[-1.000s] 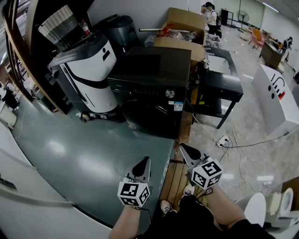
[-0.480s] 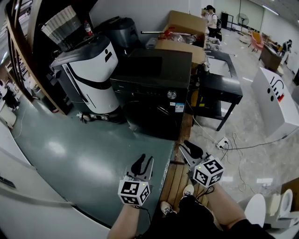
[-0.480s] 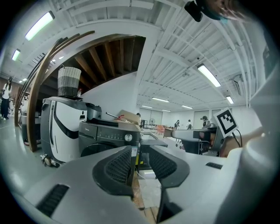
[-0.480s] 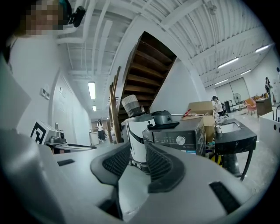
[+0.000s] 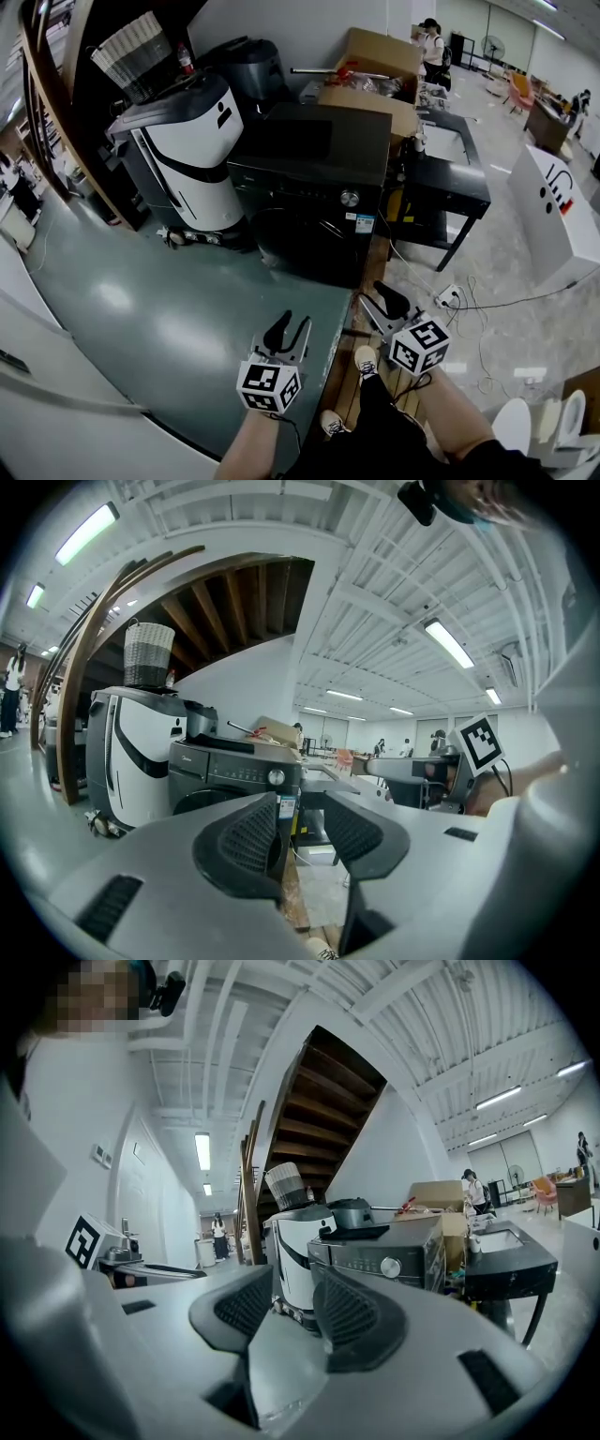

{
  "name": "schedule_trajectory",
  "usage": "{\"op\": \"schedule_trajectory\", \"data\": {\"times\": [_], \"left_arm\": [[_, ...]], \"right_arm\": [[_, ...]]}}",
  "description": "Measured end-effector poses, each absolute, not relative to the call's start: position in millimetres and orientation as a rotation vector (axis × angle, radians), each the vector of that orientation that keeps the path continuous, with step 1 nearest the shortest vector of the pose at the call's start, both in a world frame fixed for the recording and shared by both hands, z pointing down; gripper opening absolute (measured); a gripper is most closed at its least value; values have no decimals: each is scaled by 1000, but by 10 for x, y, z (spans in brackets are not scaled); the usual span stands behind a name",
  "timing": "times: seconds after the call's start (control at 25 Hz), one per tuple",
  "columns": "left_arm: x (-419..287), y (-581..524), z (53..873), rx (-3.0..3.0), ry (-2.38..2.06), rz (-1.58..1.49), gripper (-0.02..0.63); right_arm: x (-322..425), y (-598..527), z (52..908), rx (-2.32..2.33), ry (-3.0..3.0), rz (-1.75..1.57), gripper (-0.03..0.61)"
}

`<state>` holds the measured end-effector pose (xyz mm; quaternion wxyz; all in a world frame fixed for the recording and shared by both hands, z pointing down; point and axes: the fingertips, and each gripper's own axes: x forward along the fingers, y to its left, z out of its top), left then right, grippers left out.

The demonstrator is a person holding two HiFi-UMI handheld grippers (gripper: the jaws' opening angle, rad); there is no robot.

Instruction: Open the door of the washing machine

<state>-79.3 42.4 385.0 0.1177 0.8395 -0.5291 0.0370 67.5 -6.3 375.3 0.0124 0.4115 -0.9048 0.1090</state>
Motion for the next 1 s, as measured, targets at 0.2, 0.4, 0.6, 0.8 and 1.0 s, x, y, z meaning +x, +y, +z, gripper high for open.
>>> {"op": "schedule_trajectory", "data": {"times": [0.2,0.4,0.6,0.8,1.0], "left_arm": [[-824,246,3885,2437,-1576,113,167],[-829,-35,3967,2399,-1605,123,175],[-789,-392,4070,2368,-1618,118,175],[-724,-796,4213,2333,-1632,124,175],[-660,-1222,4348,2296,-1649,128,175]], "right_arm": [[694,-311,3823,1263,-2832,336,191],[706,-654,3942,1229,-2831,350,202],[712,-1078,4099,1186,-2826,374,204],[696,-1536,4297,1109,-2821,394,204],[683,-1981,4520,1033,-2801,397,204]]}}
